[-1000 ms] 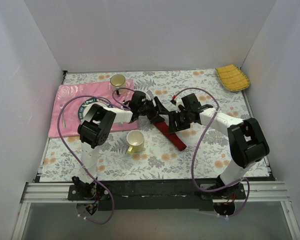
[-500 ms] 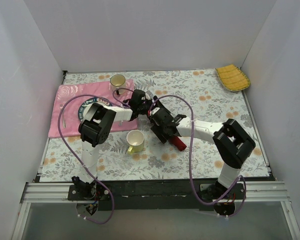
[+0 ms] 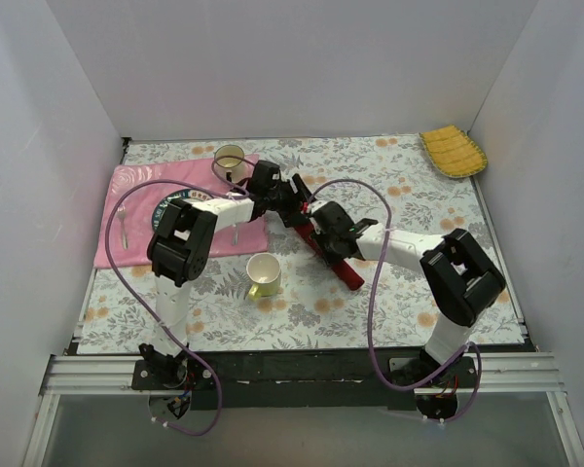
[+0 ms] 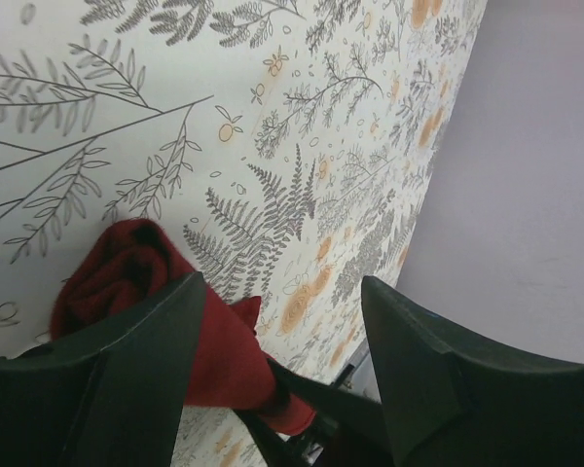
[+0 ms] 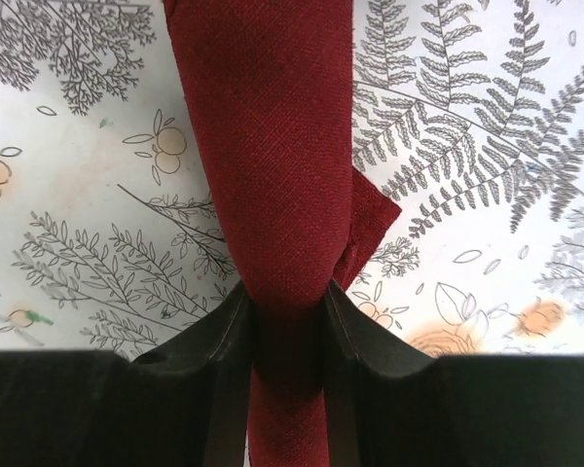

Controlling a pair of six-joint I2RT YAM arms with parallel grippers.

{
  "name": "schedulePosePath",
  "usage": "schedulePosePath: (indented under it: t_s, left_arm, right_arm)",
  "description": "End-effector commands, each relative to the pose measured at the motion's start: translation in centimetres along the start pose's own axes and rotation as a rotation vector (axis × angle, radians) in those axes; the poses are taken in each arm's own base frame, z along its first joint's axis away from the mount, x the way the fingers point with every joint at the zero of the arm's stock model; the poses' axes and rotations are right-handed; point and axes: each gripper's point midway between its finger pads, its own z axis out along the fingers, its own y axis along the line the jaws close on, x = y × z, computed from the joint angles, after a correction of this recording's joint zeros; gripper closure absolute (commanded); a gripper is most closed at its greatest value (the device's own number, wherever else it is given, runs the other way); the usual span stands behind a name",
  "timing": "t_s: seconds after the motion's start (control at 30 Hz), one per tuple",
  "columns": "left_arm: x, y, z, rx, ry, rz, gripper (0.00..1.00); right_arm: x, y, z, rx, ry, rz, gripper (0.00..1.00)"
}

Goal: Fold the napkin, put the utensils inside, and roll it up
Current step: Roll the napkin with the utensil

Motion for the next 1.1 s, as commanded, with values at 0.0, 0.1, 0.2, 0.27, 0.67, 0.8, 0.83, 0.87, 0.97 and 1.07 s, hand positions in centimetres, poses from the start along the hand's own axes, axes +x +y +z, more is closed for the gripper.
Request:
schedulePosePath:
  t_s: [0.0,0.1,0.2,0.27,0.67,0.8,0.83,0.87,0.97,1.07]
  left_arm:
    - [-3.5,-4.5,-4.5,0.023,-0.137,0.09,0.35]
    - [-3.8,-5.3,-5.1,0.044,-0.139,0.088,0.35]
    - [-3.1,-6.2,-5.1,0.095,-0.101,0.069,0.35]
    - [-2.4,-6.4,-4.8,0.115,-0.075,0.069,0.35]
    - [2.5,-4.4,-1.2,0.15,0.04,0.041,0.36]
    - [3.1,-2.0,-0.7,0.114,0.031,0.033,0.36]
    - [3.4,-1.0,-0.7,0.095,0.032,0.03,0.36]
    - [3.5,-0.4,-0.5,0.082,0.028,0.037,0.36]
    - [3.4,1.2,-0.3,0.053,0.011,0.052,0.36]
    - [3.4,2.2,0.0,0.041,0.021,0.037,0.36]
  right_arm:
    - [0.8,1.4,-0.2,-0.275,-0.005,0.178,0.74]
    - [0.8,2.1,-0.5,-0.44,-0.005,0.26,0.74]
    - [1.1,2.4,-0.5,-0.572,0.011,0.351,0.74]
    - [1.2,2.7,-0.4,-0.66,0.025,0.419,0.75]
    - [2.5,2.5,0.4,-0.85,0.069,0.612,0.74]
    - [3.0,2.0,0.5,-0.845,0.072,0.634,0.73]
    - [2.9,1.9,0.5,-0.844,0.068,0.631,0.72]
    - [2.9,1.8,0.5,-0.84,0.069,0.631,0.72]
    - [3.1,1.3,0.3,-0.797,0.076,0.607,0.68]
    - [3.1,0.4,-0.2,-0.726,0.074,0.557,0.59]
